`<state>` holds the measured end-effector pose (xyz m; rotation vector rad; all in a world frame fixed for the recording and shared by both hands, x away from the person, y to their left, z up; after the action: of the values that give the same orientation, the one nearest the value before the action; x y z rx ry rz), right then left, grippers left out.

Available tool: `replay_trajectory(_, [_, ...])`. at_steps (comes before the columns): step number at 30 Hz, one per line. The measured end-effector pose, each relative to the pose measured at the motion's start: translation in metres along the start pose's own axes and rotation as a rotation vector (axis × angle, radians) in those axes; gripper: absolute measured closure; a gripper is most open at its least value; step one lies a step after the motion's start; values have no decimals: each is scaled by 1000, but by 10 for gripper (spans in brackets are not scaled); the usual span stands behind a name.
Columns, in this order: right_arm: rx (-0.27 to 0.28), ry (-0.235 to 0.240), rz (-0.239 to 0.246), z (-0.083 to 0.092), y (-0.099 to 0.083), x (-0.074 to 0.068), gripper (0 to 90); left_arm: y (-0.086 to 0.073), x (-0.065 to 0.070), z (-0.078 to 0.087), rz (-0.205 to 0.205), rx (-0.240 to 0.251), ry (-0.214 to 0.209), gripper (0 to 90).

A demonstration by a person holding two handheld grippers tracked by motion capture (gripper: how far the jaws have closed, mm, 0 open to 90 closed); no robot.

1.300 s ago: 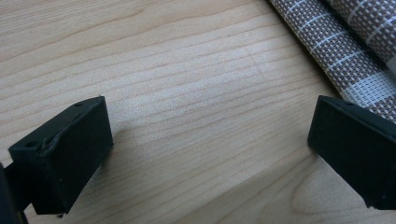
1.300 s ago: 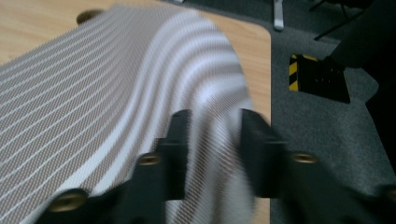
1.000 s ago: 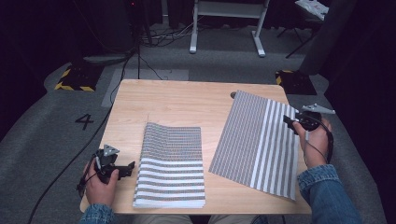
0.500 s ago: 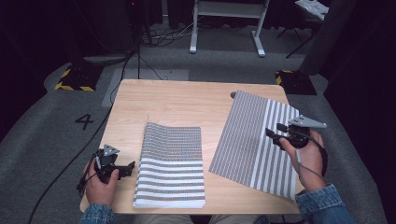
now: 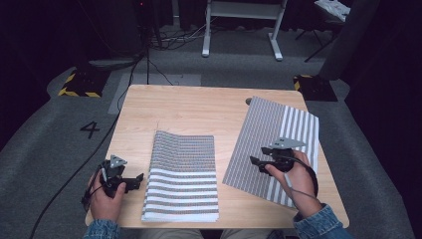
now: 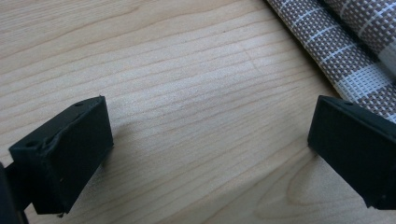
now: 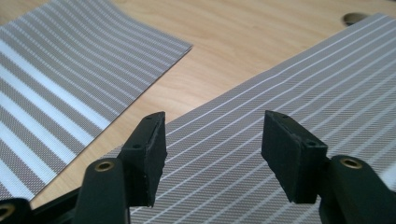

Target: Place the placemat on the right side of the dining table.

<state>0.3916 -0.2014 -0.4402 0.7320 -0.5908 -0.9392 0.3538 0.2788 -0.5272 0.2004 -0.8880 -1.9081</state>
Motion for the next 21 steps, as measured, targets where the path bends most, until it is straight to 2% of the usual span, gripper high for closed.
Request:
replay_trajectory(5, [-24,25,42,-15,-5,-23,390,0,0,0,-1,3,4,1])
replay_trajectory(6, [-37,39,58,-20,-8,-33,380,0,0,0,-1,3,4,1])
replay_trajectory(7, [-37,39,58,-20,-8,-33,380,0,0,0,-1,3,4,1])
replay_trajectory(12, [-71,70,81,-33,-17,-55,355,0,0,0,-1,3,4,1])
replay_trajectory(21, [-109,86,125,-44,-32,-74,327,0,0,0,-1,2,3,0])
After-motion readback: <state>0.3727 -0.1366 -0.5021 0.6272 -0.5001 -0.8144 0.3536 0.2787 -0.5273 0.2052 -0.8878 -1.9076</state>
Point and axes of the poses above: each handheld gripper's, and its own axes: z roughly backward along the jaws, y roughly out of its top, x roughly to its right, the point moved 3 cm from there along -z, roughly forward along the jaws, and after that the axes turned 15 degrees about -y, right-handed, at the moved point
